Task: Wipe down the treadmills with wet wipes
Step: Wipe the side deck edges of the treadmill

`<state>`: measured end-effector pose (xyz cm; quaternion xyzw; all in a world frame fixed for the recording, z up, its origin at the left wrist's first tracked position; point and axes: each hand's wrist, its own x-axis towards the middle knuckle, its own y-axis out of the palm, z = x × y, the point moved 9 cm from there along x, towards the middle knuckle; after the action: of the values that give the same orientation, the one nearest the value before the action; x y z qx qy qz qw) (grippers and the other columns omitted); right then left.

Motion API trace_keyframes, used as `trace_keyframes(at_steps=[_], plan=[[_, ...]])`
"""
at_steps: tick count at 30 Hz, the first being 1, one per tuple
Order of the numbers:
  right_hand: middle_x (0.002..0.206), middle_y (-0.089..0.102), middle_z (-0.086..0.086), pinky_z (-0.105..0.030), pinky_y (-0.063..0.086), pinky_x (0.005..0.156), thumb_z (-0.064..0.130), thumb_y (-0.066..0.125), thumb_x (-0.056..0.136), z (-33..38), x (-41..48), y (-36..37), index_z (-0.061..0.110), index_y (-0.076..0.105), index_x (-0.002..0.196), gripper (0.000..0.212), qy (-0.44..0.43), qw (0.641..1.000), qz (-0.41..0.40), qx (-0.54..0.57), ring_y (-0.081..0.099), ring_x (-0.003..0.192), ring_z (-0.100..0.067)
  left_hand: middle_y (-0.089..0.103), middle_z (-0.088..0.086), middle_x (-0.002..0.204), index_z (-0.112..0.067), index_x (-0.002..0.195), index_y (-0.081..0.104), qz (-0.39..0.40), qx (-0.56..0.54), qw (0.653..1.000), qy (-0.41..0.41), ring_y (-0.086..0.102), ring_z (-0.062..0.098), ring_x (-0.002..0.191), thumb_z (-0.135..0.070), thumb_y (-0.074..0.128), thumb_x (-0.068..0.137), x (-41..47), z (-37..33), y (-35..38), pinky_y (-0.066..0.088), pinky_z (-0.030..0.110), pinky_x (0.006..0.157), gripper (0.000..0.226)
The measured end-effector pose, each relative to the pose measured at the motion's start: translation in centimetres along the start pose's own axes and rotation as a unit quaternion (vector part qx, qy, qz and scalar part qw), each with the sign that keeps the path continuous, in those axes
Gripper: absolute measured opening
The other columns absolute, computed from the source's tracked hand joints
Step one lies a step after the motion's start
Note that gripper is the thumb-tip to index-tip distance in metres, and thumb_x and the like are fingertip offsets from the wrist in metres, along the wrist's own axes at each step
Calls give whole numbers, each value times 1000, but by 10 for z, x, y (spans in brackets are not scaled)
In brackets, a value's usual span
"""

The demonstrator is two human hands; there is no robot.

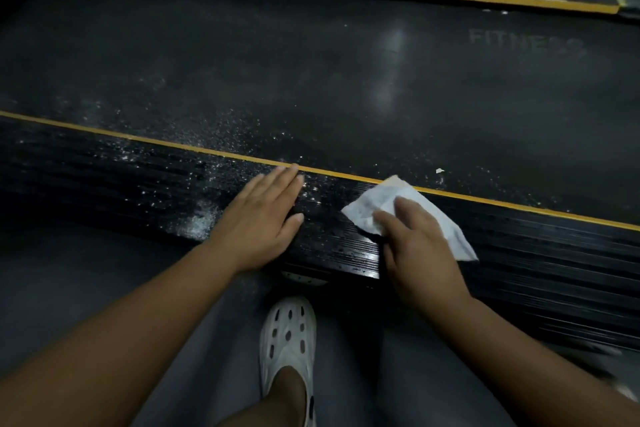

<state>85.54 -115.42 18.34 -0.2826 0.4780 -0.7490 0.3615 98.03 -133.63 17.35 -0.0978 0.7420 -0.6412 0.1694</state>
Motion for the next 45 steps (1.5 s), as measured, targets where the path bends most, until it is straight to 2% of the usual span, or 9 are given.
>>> trace_keyframes(at_steps=[3, 6, 12, 18, 27, 31, 37, 41, 45], plan=[[133, 60, -9, -39, 37, 103, 32, 42, 97, 35, 20, 20, 9, 65, 120, 40, 6, 992, 17, 128, 49, 121, -27, 0, -4, 170, -19, 163, 12, -10, -3, 1000, -9, -2, 12, 156, -59, 9, 98, -7, 19, 8, 4, 39, 127, 76], [122, 66, -2, -30, 43, 95, 30, 56, 97, 57, 15, 26, 14, 64, 122, 31, -88, 980, 51, 169, 57, 112, -20, 7, -3, 169, -19, 162, 18, -29, -9, 1000, -1, 5, 12, 156, -55, 17, 99, -5, 20, 8, 3, 35, 126, 73], [135, 51, -16, -47, 43, 101, 31, 59, 97, 7, 17, 8, 15, 57, 131, 38, 1, 997, 11, -73, 48, 126, -38, 8, -3, 169, -19, 162, 17, -41, -21, 999, -6, 4, 12, 156, -55, 17, 98, -7, 22, 7, 0, 34, 126, 73], [168, 7, -9, -40, 0, 125, 44, 13, 104, 75, 34, 53, 13, 20, 160, 65, -96, 987, 118, -50, 1, 156, -26, 13, -1, 169, -18, 161, 23, -47, -20, 999, -7, 9, 14, 156, -52, 23, 97, -6, 21, 5, 9, 39, 127, 73], [169, -6, -5, -39, -4, 124, 48, 4, 100, 65, 59, 58, 16, 3, 162, 70, -54, 987, 123, -83, -9, 155, -21, 18, 1, 168, -15, 160, 27, -53, -16, 998, -6, 14, 17, 155, -50, 25, 97, -6, 20, 4, 8, 38, 126, 72], [168, 1, -3, -44, 4, 126, 50, 5, 100, 67, 49, 54, 15, 11, 161, 70, -138, 976, 148, -74, -6, 155, -20, 21, 3, 167, -14, 159, 29, -54, -14, 998, -2, 17, 18, 155, -49, 27, 97, -6, 20, 3, 8, 37, 125, 71], [165, 23, -14, -51, 20, 122, 44, 34, 104, 22, 36, 23, 27, 40, 152, 51, -87, 982, 100, -134, 13, 154, -31, 15, 0, 169, -17, 161, 24, -60, -17, 998, -4, 11, 15, 155, -51, 24, 98, -6, 21, 4, -1, 30, 124, 71], [135, 46, -14, -40, 48, 81, 19, 56, 92, 37, 40, 22, 21, 50, 142, 51, -39, 986, 110, -115, 44, 124, -36, 11, -1, 169, -18, 162, 21, -60, -18, 998, -8, 8, 13, 155, -52, 22, 98, -6, 22, 5, -3, 30, 124, 72], [156, 38, -16, -48, 27, 116, 34, 28, 98, 66, 57, 43, 11, 46, 147, 57, -38, 996, 76, 2, 29, 146, -38, 19, 1, 168, -15, 160, 27, -58, -11, 998, -6, 15, 16, 155, -50, 27, 97, -6, 20, 4, 4, 33, 124, 71]])
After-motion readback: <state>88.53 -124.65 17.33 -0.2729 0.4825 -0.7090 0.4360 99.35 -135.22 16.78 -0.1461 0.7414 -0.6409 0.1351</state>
